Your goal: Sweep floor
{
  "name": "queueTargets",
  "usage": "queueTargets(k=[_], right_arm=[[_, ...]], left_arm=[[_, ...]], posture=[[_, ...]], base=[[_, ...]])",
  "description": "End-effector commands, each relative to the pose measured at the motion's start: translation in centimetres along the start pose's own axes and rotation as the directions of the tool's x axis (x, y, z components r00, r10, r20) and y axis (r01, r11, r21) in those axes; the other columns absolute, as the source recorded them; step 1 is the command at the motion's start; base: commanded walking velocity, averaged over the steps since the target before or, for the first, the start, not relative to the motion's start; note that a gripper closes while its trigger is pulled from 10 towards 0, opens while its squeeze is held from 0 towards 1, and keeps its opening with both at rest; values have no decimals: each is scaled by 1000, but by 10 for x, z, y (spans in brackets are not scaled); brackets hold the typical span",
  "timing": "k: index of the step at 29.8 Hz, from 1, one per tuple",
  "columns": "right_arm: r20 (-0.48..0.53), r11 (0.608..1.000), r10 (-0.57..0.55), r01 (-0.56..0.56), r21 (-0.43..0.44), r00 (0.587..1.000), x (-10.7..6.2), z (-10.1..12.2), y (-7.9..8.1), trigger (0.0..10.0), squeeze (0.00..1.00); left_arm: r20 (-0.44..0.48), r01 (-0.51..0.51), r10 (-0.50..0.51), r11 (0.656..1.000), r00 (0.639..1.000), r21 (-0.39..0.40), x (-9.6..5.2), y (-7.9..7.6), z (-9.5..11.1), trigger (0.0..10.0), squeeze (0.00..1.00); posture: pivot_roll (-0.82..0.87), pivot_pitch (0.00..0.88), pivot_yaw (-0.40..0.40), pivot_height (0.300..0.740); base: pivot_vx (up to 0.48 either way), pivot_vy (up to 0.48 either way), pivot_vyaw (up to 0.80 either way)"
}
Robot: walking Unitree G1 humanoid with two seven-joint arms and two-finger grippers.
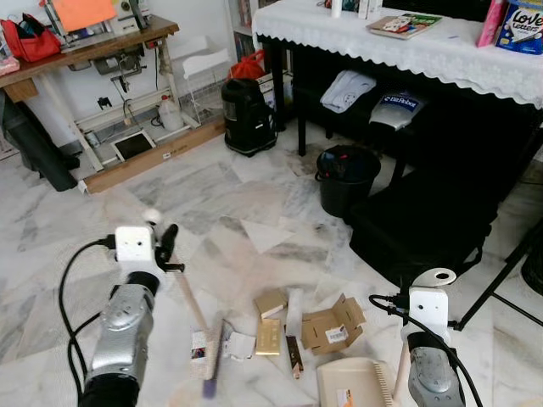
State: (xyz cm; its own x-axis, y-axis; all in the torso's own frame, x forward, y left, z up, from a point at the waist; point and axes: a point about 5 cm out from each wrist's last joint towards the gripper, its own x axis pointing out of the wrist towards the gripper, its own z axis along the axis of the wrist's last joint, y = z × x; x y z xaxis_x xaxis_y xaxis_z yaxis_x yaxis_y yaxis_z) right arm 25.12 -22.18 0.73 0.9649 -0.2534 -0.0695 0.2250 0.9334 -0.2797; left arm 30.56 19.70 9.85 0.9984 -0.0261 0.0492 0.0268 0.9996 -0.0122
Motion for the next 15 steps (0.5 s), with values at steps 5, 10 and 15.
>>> queueTargets(k=[5, 10, 15], right_arm=[[-66, 999, 15, -17, -29, 998, -7, -13, -2, 10000, 0], [-59, 999, 21, -22, -26, 998, -6, -11, 0, 10000, 0], [-52, 999, 23, -24, -26, 998, -7, -10, 1, 10000, 0]], left_arm=[[70, 9, -11, 1000, 998, 18, 3, -1, 12, 10000, 0], [67, 9, -10, 1000, 998, 14, 3, 0, 11, 10000, 0], [68, 7, -8, 1000, 998, 12, 3, 0, 12, 10000, 0]], posture=[[-47, 0, 108, 740], [-44, 0, 105, 740], [-43, 0, 102, 740]], base=[[0, 0, 0], [-158, 0, 0], [-316, 0, 0]])
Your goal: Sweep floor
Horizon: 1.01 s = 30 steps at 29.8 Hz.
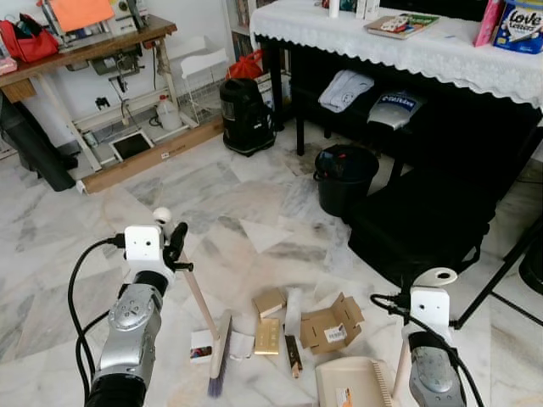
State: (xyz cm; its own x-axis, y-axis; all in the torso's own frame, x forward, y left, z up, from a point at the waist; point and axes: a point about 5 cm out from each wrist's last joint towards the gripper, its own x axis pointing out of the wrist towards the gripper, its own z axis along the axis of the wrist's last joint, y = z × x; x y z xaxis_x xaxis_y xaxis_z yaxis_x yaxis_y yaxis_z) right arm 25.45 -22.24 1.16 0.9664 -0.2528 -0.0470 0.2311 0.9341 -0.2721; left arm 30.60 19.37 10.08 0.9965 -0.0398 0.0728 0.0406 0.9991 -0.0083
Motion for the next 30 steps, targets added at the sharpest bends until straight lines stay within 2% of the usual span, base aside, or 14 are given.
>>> queueTargets(k=[1, 13, 25, 29, 30], right_arm=[[-73, 999, 28, -31, -33, 997, -10, -14, 1, 10000, 0], [-46, 999, 28, -29, -32, 999, -9, -10, 2, 10000, 0], [-38, 999, 25, -27, -35, 999, -8, -8, 3, 10000, 0], [-40, 999, 29, -30, -32, 999, -8, -8, 4, 10000, 0], [-41, 999, 30, -31, -31, 999, -9, -8, 4, 10000, 0]], left_arm=[[45, -6, 6, 1000, 999, 9, 3, 3, 9, 10000, 0], [43, -2, 1, 1000, 999, 5, 4, 1, 9, 10000, 0], [27, -5, 4, 1000, 1000, 15, 5, 2, 8, 10000, 0], [-3, -7, 7, 999, 1000, 39, 4, 4, 6, 10000, 0], [-35, 7, -5, 999, 999, 49, 4, 5, 3, 10000, 0]], posture=[[-43, 0, 102, 740], [-41, 0, 98, 740], [-40, 0, 98, 740], [-40, 0, 98, 740], [-40, 0, 98, 740]], base=[[-311, 0, 0], [-301, 0, 0], [0, 0, 0], [0, 0, 0], [0, 0, 0]])
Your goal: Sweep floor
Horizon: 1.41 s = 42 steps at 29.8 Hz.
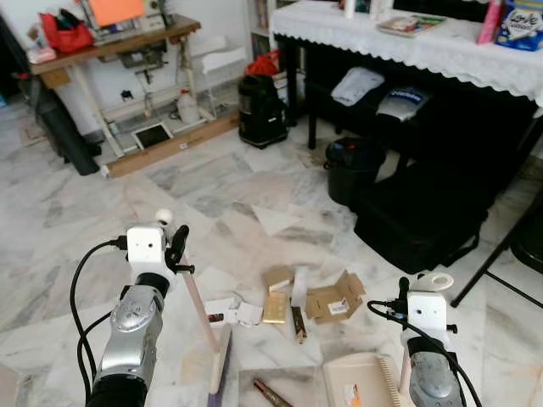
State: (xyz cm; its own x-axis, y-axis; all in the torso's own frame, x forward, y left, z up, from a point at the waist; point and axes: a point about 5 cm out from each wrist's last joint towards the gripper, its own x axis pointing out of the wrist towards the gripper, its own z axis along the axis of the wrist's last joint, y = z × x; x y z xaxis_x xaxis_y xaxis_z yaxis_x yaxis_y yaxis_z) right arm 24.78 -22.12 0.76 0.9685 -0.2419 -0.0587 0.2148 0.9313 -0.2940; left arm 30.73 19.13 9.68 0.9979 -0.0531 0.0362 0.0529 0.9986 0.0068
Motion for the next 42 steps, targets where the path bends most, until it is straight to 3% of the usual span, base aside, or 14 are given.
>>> queueTargets(k=[1, 8, 12, 16, 18, 21, 25, 29, 31, 42], right_arm=[[-33, 1000, 18, -18, -7, 999, -2, -4, 4, 10000, 0], [-35, 1000, 19, -19, -3, 999, -2, -4, 6, 10000, 0], [-47, 1000, 22, -22, -3, 999, -2, -5, 7, 10000, 0], [-61, 1000, 21, -22, -5, 998, -1, -7, 7, 10000, 0], [-62, 1000, 21, -22, -5, 998, -1, -7, 7, 10000, 0], [-70, 1000, 20, -20, -4, 997, 0, -7, 7, 10000, 0], [-72, 1000, 19, -19, -4, 997, 0, -7, 8, 10000, 0], [-73, 1000, 14, -15, -2, 997, 1, -7, 7, 10000, 0], [-74, 1000, 14, -14, -2, 997, 1, -7, 7, 10000, 0], [-43, 1000, 0, 0, -3, 999, 3, -3, 5, 10000, 0]], left_arm=[[-20, 3, -2, 999, 1000, 43, 2, 8, 4, 10000, 0], [-90, 21, -13, 996, 996, 85, 0, 11, -4, 10000, 0], [-178, 61, -35, 989, 983, 138, 0, 9, -11, 10000, 0], [-294, 170, -139, 982, 946, 84, -3, -1, -20, 10000, 0], [-300, 176, -146, 982, 943, 76, -3, -2, -21, 10000, 0], [-362, 226, -217, 974, 906, -19, -4, -10, -24, 10000, 0], [-357, 226, -227, 973, 906, -46, -3, -13, -23, 10000, 0], [-332, 162, -206, 975, 921, -156, 2, -16, -19, 10000, 0], [-324, 147, -197, 974, 925, -173, 3, -16, -17, 10000, 0], [-283, 123, -177, 973, 943, -197, 10, -24, -11, 10000, 0]], posture=[[-35, 0, 100, 740], [-32, 0, 103, 740], [-28, 0, 105, 740], [-25, 0, 108, 740], [-25, 0, 108, 740], [-19, 0, 110, 740], [-20, 0, 111, 740], [-26, 0, 115, 740], [-26, 0, 115, 740], [-30, 0, 118, 740]], base=[[0, 0, 0], [0, 0, 0], [0, 0, 0], [0, 0, 0], [0, 0, 0], [0, 0, 0], [0, 0, 0], [0, 0, 0], [0, 0, 0], [0, 0, 0]])
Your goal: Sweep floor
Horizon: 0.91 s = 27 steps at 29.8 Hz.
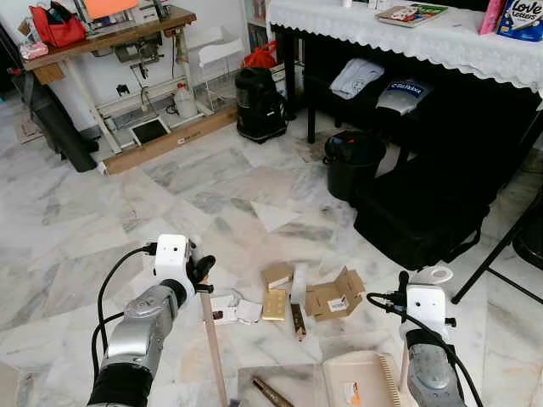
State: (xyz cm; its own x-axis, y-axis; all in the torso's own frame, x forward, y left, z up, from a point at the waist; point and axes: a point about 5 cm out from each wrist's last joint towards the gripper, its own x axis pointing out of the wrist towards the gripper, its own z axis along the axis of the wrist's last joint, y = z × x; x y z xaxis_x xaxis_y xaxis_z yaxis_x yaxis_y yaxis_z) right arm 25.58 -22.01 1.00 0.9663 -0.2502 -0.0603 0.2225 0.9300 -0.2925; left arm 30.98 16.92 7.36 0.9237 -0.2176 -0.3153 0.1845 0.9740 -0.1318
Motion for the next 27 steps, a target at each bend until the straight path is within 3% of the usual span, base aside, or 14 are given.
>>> queueTargets(k=[1, 10, 14, 27], right_arm=[[-39, 1000, 7, -8, -5, 999, -4, -7, 3, 10000, 0], [82, 999, -32, 30, 26, 996, 8, 16, -3, 10000, 0], [93, 999, -35, 32, 30, 995, 9, 18, -2, 10000, 0], [121, 997, -46, 39, 59, 992, 12, 25, 1, 10000, 0]], left_arm=[[67, 16, -13, 999, 998, -52, 2, -2, 14, 10000, 0], [104, -30, 31, 1000, 994, -7, 2, 3, 20, 10000, 0], [111, -48, 42, 998, 993, 50, 1, 6, 22, 10000, 0], [93, -18, 12, 998, 996, 58, 1, 4, 17, 10000, 0]], posture=[[-30, 0, 118, 740], [-30, 0, 117, 740], [-28, 0, 116, 740], [-28, 0, 116, 740]], base=[[0, 0, 0], [0, 0, 0], [0, 0, 0], [0, 0, 0]])
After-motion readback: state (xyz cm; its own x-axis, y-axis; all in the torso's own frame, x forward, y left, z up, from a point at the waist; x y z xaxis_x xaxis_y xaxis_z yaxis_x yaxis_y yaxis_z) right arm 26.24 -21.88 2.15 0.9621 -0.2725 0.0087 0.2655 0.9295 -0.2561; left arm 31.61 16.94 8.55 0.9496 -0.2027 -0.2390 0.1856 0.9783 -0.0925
